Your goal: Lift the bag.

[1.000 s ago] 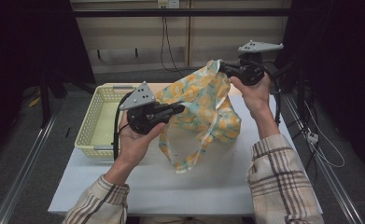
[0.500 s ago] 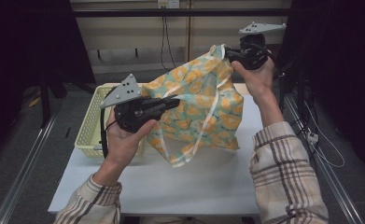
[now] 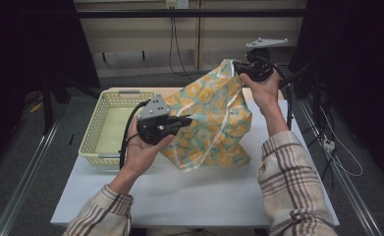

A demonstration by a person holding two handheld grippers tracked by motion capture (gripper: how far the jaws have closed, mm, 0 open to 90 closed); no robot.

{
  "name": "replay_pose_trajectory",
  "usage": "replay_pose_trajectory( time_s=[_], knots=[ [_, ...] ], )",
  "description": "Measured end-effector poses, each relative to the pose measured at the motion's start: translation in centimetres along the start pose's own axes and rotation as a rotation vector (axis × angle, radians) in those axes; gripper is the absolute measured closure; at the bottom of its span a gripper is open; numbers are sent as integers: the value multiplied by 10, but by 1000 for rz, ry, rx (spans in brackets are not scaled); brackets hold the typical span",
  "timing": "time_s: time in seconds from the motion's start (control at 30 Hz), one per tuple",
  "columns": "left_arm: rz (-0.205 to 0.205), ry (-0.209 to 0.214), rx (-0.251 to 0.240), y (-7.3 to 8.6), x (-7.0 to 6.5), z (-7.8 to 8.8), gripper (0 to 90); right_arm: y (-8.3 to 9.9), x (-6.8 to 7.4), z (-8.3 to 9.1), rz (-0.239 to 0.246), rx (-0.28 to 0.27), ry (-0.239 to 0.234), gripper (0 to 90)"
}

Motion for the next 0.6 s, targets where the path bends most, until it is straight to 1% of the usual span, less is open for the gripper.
replay_pose_trajectory(
  time_s=[0.07, 0.1, 0.17, 0.23, 0.27, 0.3, 0.37, 0.43, 0.53, 0.6],
  knots=[
    [9, 6, 21, 9, 0, -4, 900, 10, -1, -8, 6, 23, 13, 900],
    [5, 7, 31, 13, 0, -5, 899, 12, -1, -11, -5, 26, 10, 900],
    [12, 10, 39, 17, 1, -7, 894, 17, -2, -17, -20, 35, 7, 900],
    [20, 4, 33, 19, 3, -7, 874, 21, 1, -21, -30, 49, -8, 900],
    [25, 6, 28, 19, 4, -7, 865, 23, 4, -22, -27, 54, -20, 900],
    [30, -3, 28, 20, 5, -7, 859, 24, 7, -23, -27, 55, -28, 900],
    [26, -10, 33, 21, 7, -6, 839, 26, 13, -24, -24, 51, -44, 900],
    [37, -21, 32, 21, 9, -7, 810, 28, 18, -24, -24, 57, -59, 900],
    [50, -26, 34, 22, 14, -11, 789, 31, 20, -25, -19, 64, -56, 900],
    [55, -34, 44, 25, 17, -14, 743, 33, 19, -25, -26, 68, -54, 881]
  ],
)
Point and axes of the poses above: each handheld gripper's, and its own axes: z roughly backward along the jaws, y roughly out of its underside, x roughly to its left, the point moved 10 cm from there along -z, roughly forward along the jaws, and after that the axes turned 11 degrees about y, right-handed, at the moved point
